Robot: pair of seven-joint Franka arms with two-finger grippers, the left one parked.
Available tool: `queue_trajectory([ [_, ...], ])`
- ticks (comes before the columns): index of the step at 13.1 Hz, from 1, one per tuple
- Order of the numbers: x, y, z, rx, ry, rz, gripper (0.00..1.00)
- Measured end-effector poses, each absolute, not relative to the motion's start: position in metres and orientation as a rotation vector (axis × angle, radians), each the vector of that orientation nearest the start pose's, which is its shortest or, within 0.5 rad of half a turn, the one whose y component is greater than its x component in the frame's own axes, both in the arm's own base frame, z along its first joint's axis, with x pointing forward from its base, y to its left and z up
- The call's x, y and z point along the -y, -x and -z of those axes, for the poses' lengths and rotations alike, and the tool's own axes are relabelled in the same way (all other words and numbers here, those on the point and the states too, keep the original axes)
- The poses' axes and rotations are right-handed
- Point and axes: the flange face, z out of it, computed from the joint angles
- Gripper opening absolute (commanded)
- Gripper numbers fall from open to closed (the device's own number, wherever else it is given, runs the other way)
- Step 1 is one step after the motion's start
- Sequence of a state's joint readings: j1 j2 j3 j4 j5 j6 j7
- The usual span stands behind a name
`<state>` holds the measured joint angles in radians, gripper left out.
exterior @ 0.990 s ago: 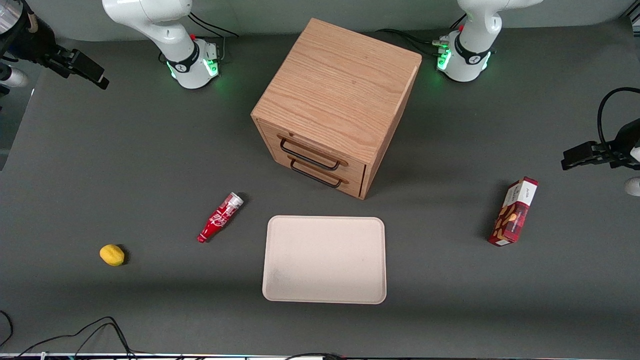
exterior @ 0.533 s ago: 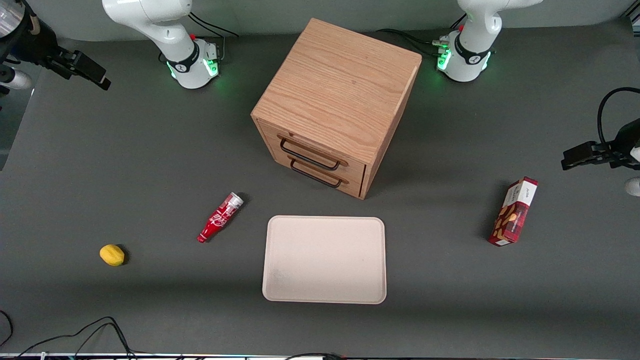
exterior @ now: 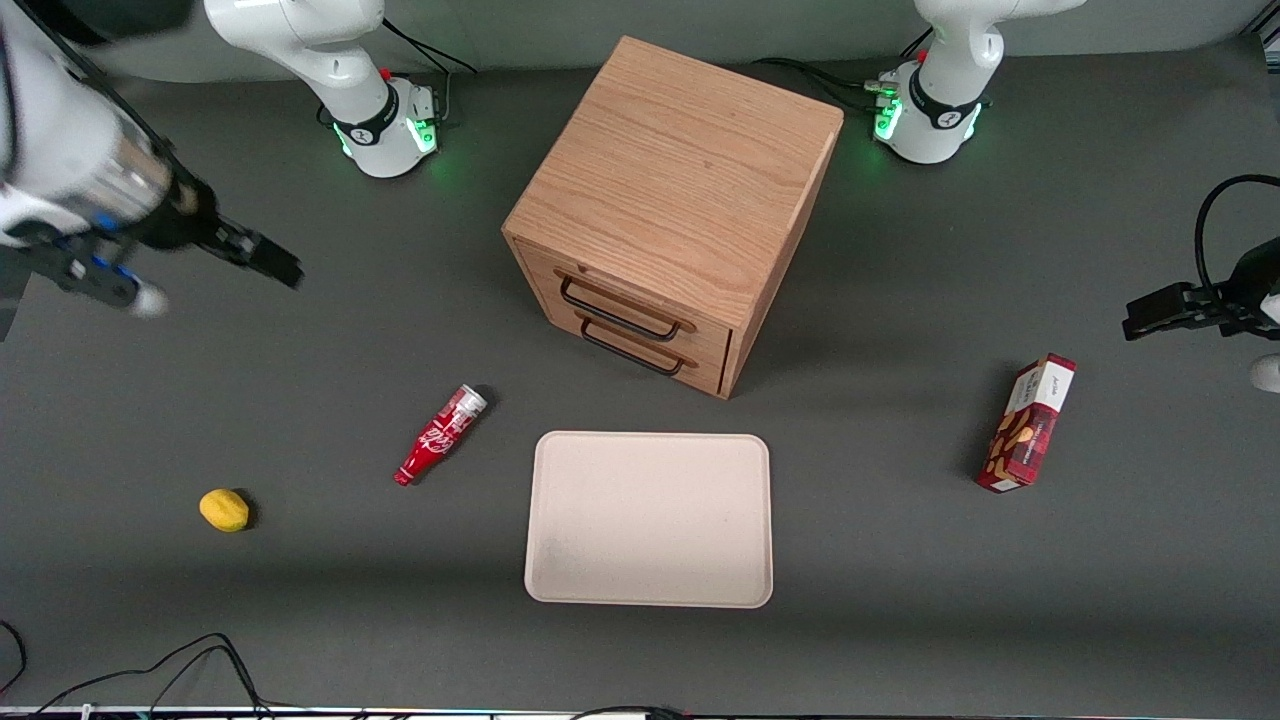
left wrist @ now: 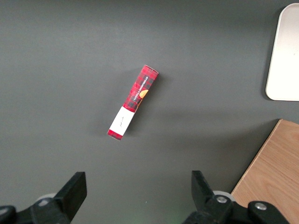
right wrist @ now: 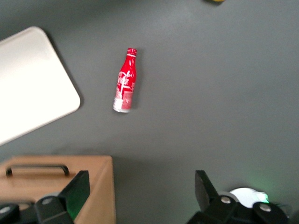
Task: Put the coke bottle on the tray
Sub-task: 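Move the open right gripper down over the red Coca-Cola bottle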
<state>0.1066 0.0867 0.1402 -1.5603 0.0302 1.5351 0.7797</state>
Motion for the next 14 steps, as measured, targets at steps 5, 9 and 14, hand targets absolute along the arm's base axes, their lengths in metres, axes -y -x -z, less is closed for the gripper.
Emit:
queue_trajectory([
  [5,-0.166,-0.591,-0.383,-1.151,2.939,-0.249,1.00],
  [9,-0.164,-0.596,-0.283,-1.233,2.880,-0.212,1.00],
  [14,-0.164,-0.597,-0.220,-1.282,2.855,-0.095,1.00],
])
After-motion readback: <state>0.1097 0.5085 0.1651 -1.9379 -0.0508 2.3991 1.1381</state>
